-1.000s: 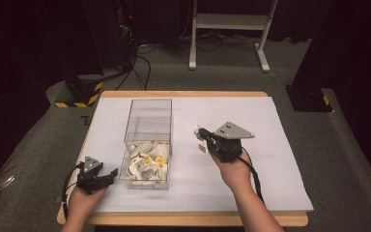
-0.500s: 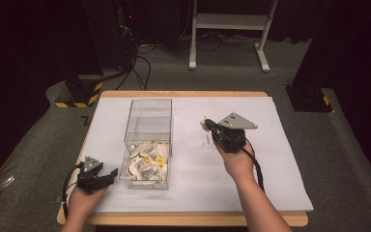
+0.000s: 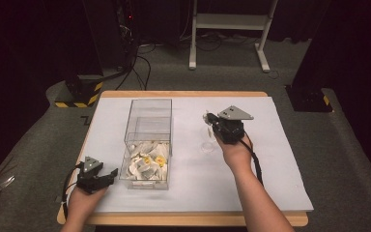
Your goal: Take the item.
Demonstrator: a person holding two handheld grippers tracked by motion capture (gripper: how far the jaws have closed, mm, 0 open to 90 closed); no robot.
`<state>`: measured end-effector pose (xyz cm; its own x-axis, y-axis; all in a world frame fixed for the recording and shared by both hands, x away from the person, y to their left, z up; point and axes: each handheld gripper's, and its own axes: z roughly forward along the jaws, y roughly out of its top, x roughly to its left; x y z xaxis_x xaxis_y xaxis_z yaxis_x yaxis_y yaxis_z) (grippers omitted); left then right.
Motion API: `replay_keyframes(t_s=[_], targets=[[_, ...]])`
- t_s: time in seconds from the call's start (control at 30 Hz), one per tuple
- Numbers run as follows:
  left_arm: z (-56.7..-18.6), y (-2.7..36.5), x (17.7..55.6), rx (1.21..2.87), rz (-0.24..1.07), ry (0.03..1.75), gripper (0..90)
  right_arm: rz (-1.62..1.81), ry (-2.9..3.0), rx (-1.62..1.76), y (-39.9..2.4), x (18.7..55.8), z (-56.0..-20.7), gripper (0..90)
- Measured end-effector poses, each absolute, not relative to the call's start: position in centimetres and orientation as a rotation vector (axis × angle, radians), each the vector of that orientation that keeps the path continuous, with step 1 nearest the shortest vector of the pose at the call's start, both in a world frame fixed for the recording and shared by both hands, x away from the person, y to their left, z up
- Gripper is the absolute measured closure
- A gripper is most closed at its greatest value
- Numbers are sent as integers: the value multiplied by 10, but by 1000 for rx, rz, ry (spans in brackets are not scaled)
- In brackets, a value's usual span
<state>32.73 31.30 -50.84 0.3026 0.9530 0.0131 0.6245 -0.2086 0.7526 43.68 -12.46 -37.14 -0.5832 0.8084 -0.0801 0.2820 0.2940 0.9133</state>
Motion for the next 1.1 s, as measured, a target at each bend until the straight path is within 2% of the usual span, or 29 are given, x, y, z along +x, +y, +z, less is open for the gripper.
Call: replay_keyframes(t_s=[0.83, 1.1], targets=[[-508, 313, 327, 1927, 650, 1400, 326, 1170, 2084, 1035, -127, 447, -411, 887], [-508, 313, 327, 1927, 650, 1400, 326, 1160, 2082, 1073, -130, 445, -418, 826]])
